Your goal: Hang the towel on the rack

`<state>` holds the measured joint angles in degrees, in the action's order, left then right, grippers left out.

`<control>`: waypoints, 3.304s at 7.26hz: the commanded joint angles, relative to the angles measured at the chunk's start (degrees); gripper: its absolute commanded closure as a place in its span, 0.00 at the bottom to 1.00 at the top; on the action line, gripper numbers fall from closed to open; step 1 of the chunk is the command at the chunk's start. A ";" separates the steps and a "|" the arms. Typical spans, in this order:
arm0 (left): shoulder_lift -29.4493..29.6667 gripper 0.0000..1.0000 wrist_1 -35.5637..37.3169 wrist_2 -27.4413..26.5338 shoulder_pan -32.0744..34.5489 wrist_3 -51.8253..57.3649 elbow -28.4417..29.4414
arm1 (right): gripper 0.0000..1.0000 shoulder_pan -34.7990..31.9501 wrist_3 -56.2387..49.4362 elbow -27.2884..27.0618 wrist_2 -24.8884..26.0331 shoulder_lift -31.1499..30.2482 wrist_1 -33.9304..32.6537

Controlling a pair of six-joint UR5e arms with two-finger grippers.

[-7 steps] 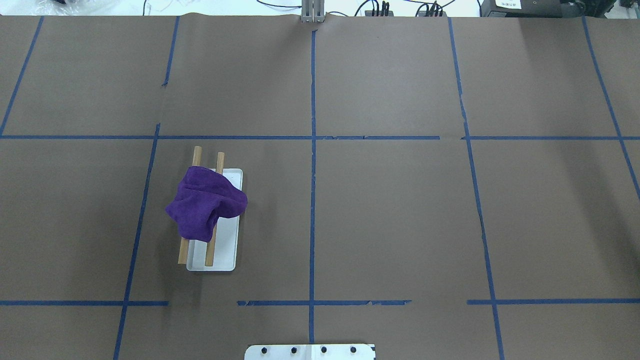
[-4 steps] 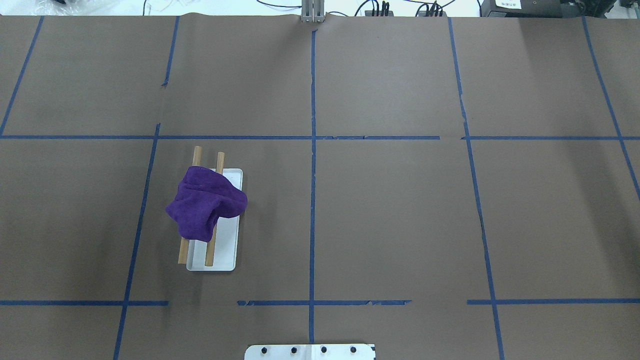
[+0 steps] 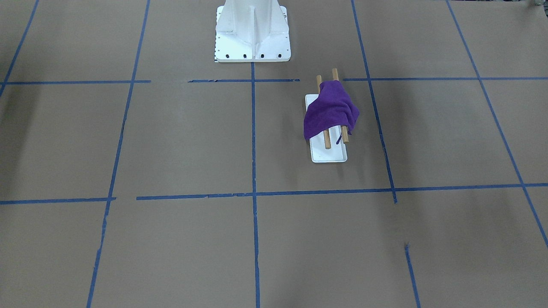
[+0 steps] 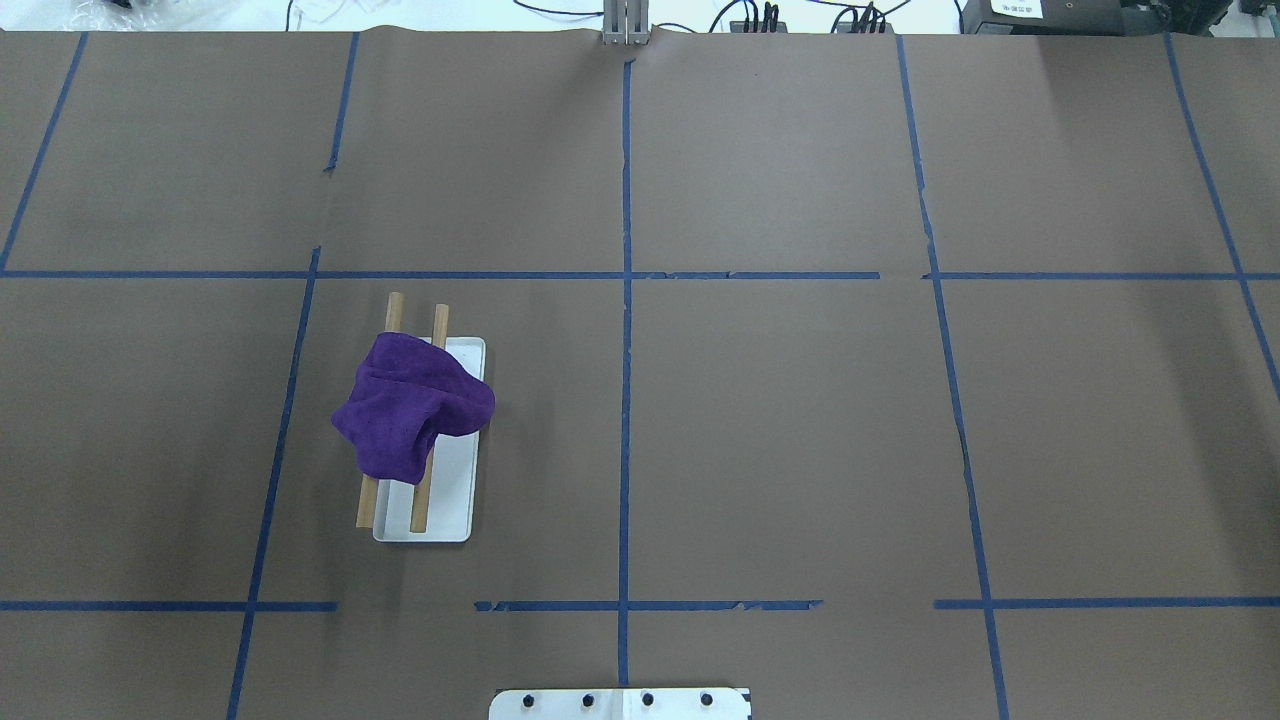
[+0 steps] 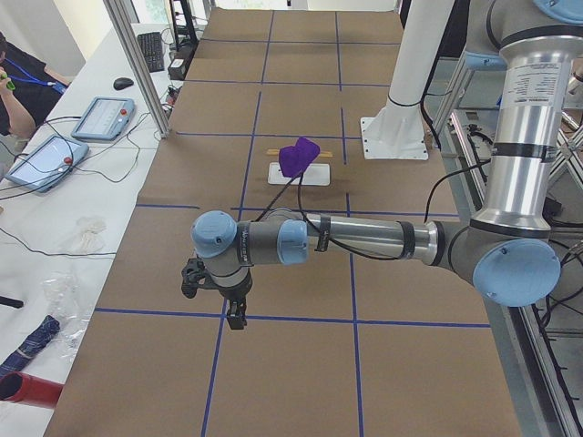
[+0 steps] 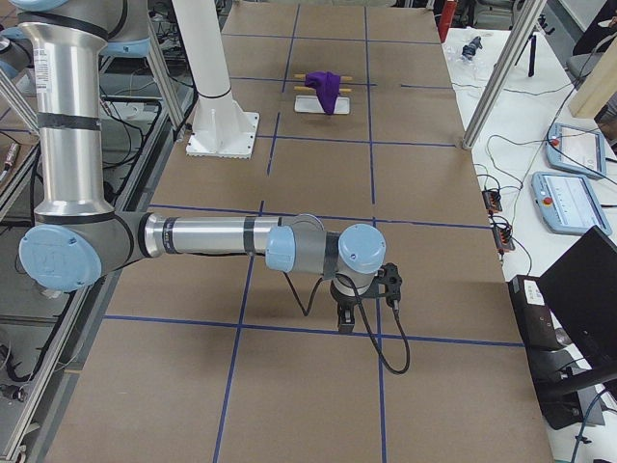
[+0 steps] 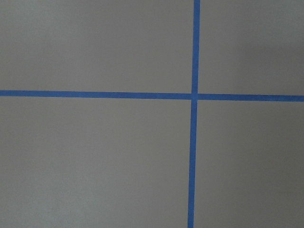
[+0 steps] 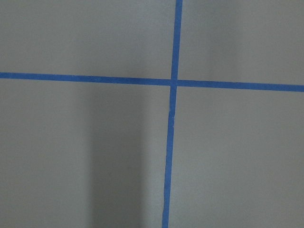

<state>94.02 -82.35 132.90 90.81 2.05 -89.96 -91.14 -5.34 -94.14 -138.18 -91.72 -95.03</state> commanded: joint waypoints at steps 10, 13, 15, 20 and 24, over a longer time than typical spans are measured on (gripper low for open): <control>-0.68 0.00 -0.18 -0.01 -0.02 0.06 -0.30 | 0.00 -0.09 3.49 0.53 -0.25 -1.62 6.79; -0.68 0.00 -0.18 -0.01 -0.02 0.06 -0.30 | 0.00 -0.18 3.49 0.53 -0.60 -1.71 6.88; -0.68 0.00 -0.18 -0.01 -0.10 0.06 -0.21 | 0.00 -0.18 3.49 0.53 -0.60 -1.71 6.88; -0.60 0.00 -0.18 -0.01 -0.10 0.06 -0.30 | 0.00 -0.18 3.49 0.44 -0.60 -1.71 6.88; -0.60 0.00 -0.18 -0.01 -0.10 0.06 -0.21 | 0.00 -0.18 3.49 0.27 -0.77 -1.71 6.88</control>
<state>93.42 -82.53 132.89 90.70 2.11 -90.18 -91.32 -1.85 -93.84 -138.88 -93.43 -88.16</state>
